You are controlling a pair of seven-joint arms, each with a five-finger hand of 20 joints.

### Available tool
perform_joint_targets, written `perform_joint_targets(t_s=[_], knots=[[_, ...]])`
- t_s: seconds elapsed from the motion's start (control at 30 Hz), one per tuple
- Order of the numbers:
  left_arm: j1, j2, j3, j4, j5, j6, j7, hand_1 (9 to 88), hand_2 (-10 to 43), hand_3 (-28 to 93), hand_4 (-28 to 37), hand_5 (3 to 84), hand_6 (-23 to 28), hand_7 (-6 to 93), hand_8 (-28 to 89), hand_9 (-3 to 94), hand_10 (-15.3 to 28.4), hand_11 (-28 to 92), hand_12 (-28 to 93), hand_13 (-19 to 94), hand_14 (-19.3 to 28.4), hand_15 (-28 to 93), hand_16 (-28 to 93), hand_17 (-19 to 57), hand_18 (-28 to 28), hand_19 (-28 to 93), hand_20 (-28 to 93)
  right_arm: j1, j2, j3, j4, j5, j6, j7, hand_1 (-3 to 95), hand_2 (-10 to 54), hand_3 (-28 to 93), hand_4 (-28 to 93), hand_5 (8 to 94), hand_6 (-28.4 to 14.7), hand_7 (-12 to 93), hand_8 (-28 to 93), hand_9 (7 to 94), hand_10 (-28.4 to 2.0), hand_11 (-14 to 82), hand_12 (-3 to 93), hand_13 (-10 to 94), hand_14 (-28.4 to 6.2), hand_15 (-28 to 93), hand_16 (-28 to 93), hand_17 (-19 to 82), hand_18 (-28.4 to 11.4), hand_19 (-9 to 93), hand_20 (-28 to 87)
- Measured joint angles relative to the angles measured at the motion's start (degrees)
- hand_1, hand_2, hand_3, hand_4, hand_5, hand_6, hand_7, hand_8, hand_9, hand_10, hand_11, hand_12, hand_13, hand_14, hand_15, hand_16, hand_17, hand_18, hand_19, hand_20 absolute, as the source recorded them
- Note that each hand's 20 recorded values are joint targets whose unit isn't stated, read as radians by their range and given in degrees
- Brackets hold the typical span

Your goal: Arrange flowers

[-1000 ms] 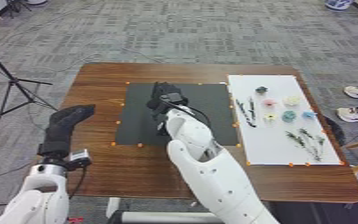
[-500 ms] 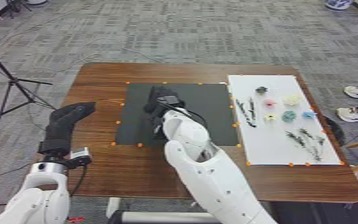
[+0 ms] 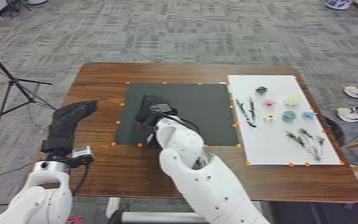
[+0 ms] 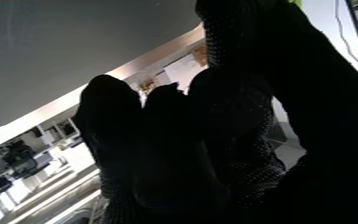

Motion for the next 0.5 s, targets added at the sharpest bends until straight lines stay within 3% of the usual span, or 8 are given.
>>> perform_joint_targets(t_s=[0.5], knots=[[-0.51, -0.03, 0.44, 0.02, -0.09, -0.07, -0.09, 26.2, 0.9, 72, -19.5, 53.3, 2.8, 20.6, -8, 49.8, 13.2, 23, 15, 38, 14.9, 17, 1, 8.6, 8.5, 5, 17, -0.09, -0.27, 0.77, 0.06, 2.23, -0.02, 0.45, 44.1, -9.5, 64, -8, 85.5, 1.1, 32, 21, 93.7, -5.6, 56.6, 31.3, 94, -2.9, 77, 36, 64, -21.6, 93, 64]])
